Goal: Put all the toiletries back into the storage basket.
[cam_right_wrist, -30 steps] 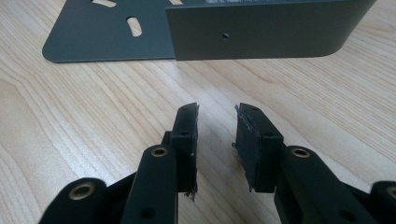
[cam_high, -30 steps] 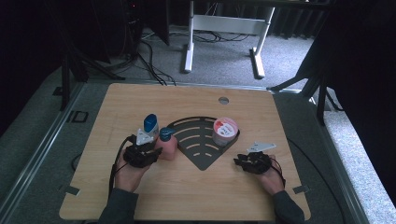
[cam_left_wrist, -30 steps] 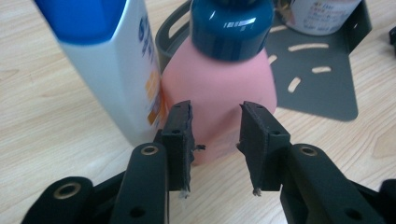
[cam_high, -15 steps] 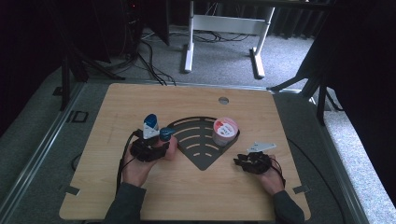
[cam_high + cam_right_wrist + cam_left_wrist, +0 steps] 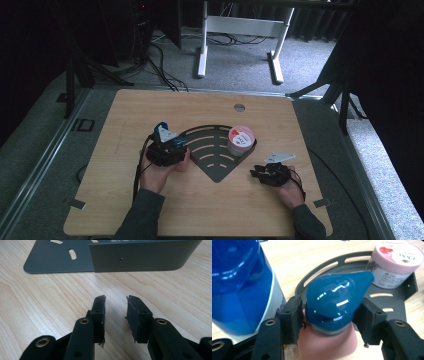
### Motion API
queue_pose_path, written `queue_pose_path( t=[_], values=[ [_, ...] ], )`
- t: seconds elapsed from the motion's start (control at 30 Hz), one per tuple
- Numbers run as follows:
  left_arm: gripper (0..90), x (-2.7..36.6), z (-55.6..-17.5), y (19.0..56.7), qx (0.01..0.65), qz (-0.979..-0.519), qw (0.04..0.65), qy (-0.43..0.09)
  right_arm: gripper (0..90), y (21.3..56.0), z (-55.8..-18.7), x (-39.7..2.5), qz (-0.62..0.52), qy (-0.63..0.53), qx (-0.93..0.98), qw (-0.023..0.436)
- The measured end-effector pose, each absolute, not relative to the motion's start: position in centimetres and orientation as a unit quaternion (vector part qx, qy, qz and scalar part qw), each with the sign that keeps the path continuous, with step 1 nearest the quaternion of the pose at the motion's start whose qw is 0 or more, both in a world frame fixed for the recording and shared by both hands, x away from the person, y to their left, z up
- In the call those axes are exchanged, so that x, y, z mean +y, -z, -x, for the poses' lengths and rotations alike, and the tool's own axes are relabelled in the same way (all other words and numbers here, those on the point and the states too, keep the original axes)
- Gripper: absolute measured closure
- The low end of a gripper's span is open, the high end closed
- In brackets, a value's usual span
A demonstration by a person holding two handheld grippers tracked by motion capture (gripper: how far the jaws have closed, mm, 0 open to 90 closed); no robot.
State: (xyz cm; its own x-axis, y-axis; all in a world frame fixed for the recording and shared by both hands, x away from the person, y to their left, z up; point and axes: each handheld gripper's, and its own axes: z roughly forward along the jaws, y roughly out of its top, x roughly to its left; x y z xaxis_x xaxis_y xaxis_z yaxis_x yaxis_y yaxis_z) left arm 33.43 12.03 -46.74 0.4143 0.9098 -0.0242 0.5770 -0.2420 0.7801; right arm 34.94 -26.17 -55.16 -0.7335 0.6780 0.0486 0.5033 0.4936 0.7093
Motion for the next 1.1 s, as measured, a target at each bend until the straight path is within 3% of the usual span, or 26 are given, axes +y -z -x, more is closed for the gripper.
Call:
queue_pose_path(
  t=[0.3,1.1],
  values=[
    [48.4,12.14,-34.33,47.02,0.502,-0.746,0.385,-0.211,67.8,55.15,-34.94,-26.17,-0.345,-0.366,0.856,0.119],
    [52.6,11.62,-34.34,46.88,0.502,-0.74,0.387,-0.227,67.6,55.16,-34.96,-26.2,-0.345,-0.368,0.856,0.117]
  ],
)
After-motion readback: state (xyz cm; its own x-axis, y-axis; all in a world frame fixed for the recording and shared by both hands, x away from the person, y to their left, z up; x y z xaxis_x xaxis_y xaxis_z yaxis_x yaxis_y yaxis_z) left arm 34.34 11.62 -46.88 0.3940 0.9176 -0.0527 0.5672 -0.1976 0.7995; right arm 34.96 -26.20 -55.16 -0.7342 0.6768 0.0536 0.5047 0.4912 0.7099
